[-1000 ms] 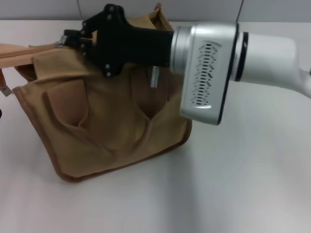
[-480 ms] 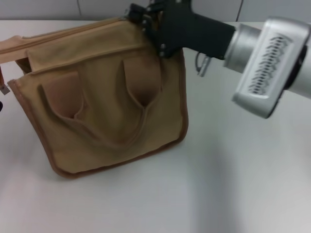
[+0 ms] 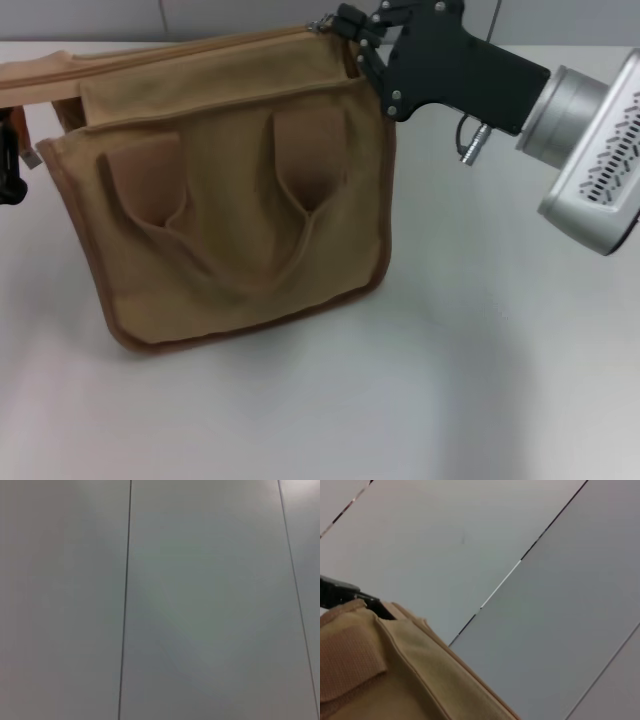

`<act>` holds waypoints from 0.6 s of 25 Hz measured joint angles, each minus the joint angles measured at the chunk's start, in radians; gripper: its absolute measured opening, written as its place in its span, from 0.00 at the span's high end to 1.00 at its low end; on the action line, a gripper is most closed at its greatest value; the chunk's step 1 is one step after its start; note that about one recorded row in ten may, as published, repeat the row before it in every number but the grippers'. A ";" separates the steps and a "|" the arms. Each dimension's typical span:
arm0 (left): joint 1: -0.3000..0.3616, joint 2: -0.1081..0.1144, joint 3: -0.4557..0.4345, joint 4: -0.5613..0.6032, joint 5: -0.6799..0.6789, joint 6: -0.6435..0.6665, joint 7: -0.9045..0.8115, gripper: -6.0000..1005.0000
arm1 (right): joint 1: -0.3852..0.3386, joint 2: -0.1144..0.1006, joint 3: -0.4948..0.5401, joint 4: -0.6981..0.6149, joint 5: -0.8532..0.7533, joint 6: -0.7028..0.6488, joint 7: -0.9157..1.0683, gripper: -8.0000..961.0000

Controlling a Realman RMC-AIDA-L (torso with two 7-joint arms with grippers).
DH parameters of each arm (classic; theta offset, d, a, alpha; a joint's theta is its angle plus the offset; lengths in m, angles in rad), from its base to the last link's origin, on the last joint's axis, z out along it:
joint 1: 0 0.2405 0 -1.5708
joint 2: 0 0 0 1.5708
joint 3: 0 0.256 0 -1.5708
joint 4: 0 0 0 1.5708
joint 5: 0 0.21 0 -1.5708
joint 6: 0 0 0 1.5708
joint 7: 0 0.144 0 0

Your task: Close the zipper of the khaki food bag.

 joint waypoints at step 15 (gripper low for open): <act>0.007 0.007 0.074 0.120 0.009 -0.040 -0.308 0.97 | -0.020 -0.002 0.034 0.046 0.085 -0.085 0.032 0.98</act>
